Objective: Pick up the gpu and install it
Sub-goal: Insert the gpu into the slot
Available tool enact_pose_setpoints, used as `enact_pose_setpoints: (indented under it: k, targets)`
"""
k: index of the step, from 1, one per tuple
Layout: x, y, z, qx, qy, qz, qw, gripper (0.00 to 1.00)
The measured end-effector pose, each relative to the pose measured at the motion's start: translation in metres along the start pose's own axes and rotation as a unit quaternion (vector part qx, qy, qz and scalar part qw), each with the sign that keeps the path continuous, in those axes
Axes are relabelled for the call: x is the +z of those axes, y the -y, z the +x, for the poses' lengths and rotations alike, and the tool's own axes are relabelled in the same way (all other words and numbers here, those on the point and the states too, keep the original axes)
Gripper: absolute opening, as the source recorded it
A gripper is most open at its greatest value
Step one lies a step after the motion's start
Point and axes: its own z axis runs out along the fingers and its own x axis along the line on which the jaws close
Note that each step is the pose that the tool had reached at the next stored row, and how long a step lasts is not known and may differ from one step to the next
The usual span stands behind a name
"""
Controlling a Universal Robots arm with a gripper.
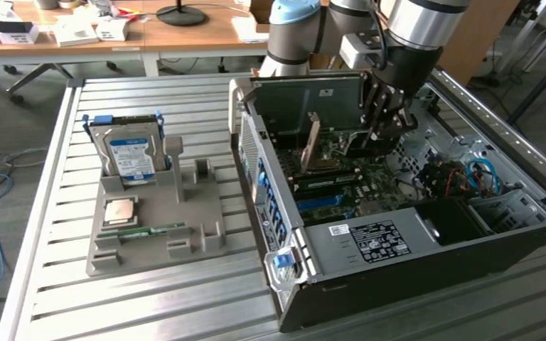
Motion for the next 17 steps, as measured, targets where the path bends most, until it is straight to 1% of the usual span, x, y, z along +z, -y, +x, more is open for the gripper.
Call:
enact_pose_setpoints:
  k: [5,9,17]
  targets:
    - [0.0055,-0.0001,0.0,0.0,0.0,0.0,1.0,0.26]
    - [0.0063,-0.0001,0.001,0.0,0.0,0.0,1.0,0.26]
    - [0.006,0.0002,0.012,0.0,0.0,0.0,1.0,0.26]
